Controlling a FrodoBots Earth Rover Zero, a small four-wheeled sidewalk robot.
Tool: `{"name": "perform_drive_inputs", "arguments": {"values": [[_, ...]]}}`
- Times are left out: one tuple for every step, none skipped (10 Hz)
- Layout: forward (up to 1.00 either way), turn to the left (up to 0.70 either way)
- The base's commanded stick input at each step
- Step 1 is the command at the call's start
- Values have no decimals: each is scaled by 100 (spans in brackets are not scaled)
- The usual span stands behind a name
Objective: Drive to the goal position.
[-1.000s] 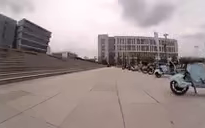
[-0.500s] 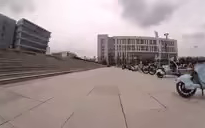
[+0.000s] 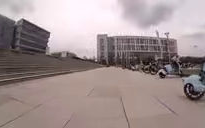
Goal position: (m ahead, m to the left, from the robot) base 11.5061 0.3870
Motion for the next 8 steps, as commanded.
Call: {"name": "perform_drive_inputs", "arguments": {"values": [[45,0],[45,0],[45,0],[45,0],[45,0],[45,0],[45,0],[45,0]]}}
